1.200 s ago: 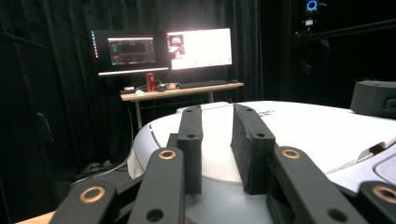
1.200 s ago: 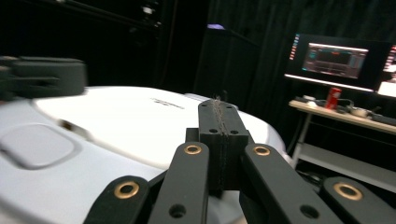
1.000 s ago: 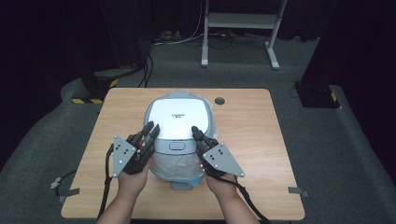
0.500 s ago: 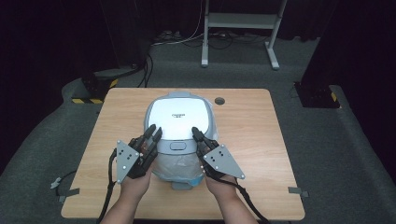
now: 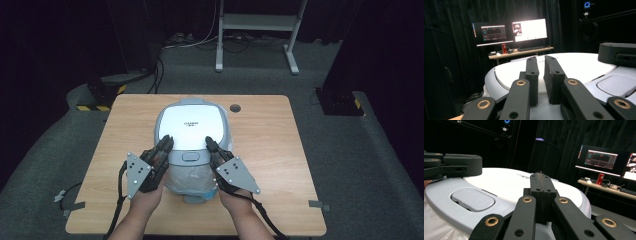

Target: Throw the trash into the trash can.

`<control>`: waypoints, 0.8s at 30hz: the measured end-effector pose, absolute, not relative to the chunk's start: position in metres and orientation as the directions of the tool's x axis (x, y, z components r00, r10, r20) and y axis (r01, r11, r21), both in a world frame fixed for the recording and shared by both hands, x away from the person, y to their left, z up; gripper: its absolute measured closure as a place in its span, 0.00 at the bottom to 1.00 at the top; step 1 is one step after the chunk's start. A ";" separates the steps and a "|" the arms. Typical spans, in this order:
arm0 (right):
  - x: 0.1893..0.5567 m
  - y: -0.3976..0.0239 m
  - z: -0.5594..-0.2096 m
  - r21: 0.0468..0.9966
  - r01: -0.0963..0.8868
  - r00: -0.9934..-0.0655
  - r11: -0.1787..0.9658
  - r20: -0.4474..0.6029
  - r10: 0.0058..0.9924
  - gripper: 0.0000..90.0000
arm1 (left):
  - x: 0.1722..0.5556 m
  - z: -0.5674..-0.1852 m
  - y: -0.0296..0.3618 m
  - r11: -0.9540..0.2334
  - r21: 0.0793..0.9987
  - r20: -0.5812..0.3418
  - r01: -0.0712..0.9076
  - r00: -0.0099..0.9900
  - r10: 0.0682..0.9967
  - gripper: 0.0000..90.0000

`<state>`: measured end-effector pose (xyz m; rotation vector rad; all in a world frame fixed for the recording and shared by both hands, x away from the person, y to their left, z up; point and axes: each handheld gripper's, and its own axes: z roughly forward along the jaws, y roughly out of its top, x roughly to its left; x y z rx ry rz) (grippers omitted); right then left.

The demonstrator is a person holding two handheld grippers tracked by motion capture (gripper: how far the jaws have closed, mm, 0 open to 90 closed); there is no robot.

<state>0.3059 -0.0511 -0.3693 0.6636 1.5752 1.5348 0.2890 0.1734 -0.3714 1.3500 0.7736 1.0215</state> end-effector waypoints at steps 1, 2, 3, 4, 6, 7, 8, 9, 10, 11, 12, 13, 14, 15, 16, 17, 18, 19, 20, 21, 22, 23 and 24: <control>0.306 -0.051 -0.370 0.978 -0.171 -0.525 0.117 -0.191 0.830 1.00 | 0.289 -0.372 0.174 -0.064 0.988 0.114 -0.138 0.393 0.912 0.90; 0.306 -0.051 -0.370 0.977 -0.175 -0.524 0.122 -0.198 0.829 1.00 | 0.289 -0.372 0.174 -0.063 0.989 0.113 -0.137 0.395 0.912 0.91; 0.306 -0.051 -0.370 0.977 -0.175 -0.524 0.122 -0.197 0.829 1.00 | 0.289 -0.372 0.174 -0.054 0.989 0.105 -0.136 0.397 0.912 0.91; 0.305 -0.051 -0.370 0.977 -0.176 -0.522 0.119 -0.195 0.830 1.00 | 0.289 -0.372 0.175 -0.052 0.990 0.102 -0.134 0.403 0.910 0.91; 0.305 -0.050 -0.370 0.978 -0.174 -0.523 0.116 -0.191 0.831 1.00 | 0.289 -0.369 0.175 -0.036 0.992 0.083 -0.122 0.402 0.912 0.91; 0.304 -0.050 -0.368 0.978 -0.171 -0.520 0.122 -0.195 0.832 1.00 | 0.290 -0.365 0.176 -0.046 0.993 0.088 -0.113 0.402 0.911 0.91; 0.304 -0.049 -0.365 0.977 -0.164 -0.519 0.134 -0.201 0.831 1.00 | 0.290 -0.360 0.177 -0.049 0.994 0.083 -0.096 0.397 0.914 0.87; 0.304 -0.049 -0.361 0.978 -0.154 -0.521 0.140 -0.201 0.830 1.00 | 0.291 -0.357 0.179 -0.051 0.995 0.080 -0.084 0.394 0.916 0.80; 0.304 -0.050 -0.357 0.979 -0.145 -0.521 0.144 -0.200 0.830 0.99 | 0.292 -0.356 0.180 -0.058 0.995 0.085 -0.079 0.394 0.915 0.78; 0.305 -0.050 -0.356 0.980 -0.136 -0.530 0.143 -0.194 0.826 0.97 | 0.292 -0.356 0.181 -0.058 0.995 0.087 -0.085 0.393 0.915 0.77; 0.305 -0.051 -0.355 0.980 -0.136 -0.533 0.143 -0.194 0.823 0.95 | 0.290 -0.356 0.182 -0.066 0.993 0.098 -0.095 0.395 0.913 0.75; 0.305 -0.051 -0.354 0.980 -0.139 -0.533 0.144 -0.197 0.823 0.94 | 0.290 -0.356 0.182 -0.068 0.993 0.101 -0.099 0.394 0.914 0.74; 0.305 -0.052 -0.354 0.980 -0.138 -0.534 0.144 -0.196 0.823 0.92 | 0.289 -0.356 0.182 -0.063 0.992 0.100 -0.105 0.393 0.914 0.73; 0.305 -0.052 -0.353 0.982 -0.131 -0.536 0.135 -0.185 0.824 0.90 | 0.288 -0.356 0.182 -0.058 0.992 0.098 -0.112 0.396 0.913 0.71; 0.305 -0.053 -0.353 0.983 -0.131 -0.538 0.130 -0.181 0.823 0.88 | 0.288 -0.355 0.181 -0.053 0.992 0.094 -0.113 0.396 0.914 0.70; 0.305 -0.053 -0.353 0.984 -0.128 -0.541 0.125 -0.175 0.822 0.86 | 0.287 -0.355 0.182 -0.048 0.992 0.091 -0.116 0.400 0.912 0.69; 0.305 -0.053 -0.353 0.984 -0.128 -0.543 0.121 -0.172 0.822 0.85 | 0.287 -0.354 0.182 -0.040 0.992 0.084 -0.117 0.403 0.911 0.68; 0.304 -0.052 -0.353 0.984 -0.128 -0.542 0.120 -0.171 0.823 0.84 | 0.287 -0.353 0.183 -0.034 0.992 0.080 -0.121 0.404 0.911 0.68; 0.304 -0.052 -0.352 0.984 -0.131 -0.543 0.117 -0.170 0.823 0.82 | 0.287 -0.351 0.183 -0.028 0.992 0.075 -0.119 0.407 0.911 0.67; 0.303 -0.052 -0.352 0.985 -0.133 -0.544 0.114 -0.168 0.822 0.81 | 0.287 -0.349 0.184 -0.025 0.993 0.072 -0.119 0.408 0.910 0.67; 0.303 -0.052 -0.351 0.985 -0.134 -0.547 0.112 -0.167 0.820 0.78 | 0.287 -0.348 0.185 -0.021 0.993 0.069 -0.119 0.412 0.908 0.67; 0.303 -0.052 -0.350 0.984 -0.136 -0.546 0.111 -0.168 0.821 0.76 | 0.287 -0.347 0.186 -0.020 0.993 0.067 -0.118 0.413 0.908 0.66; 0.303 -0.053 -0.349 0.985 -0.132 -0.547 0.110 -0.164 0.821 0.74 | 0.287 -0.347 0.186 -0.021 0.993 0.068 -0.116 0.413 0.908 0.65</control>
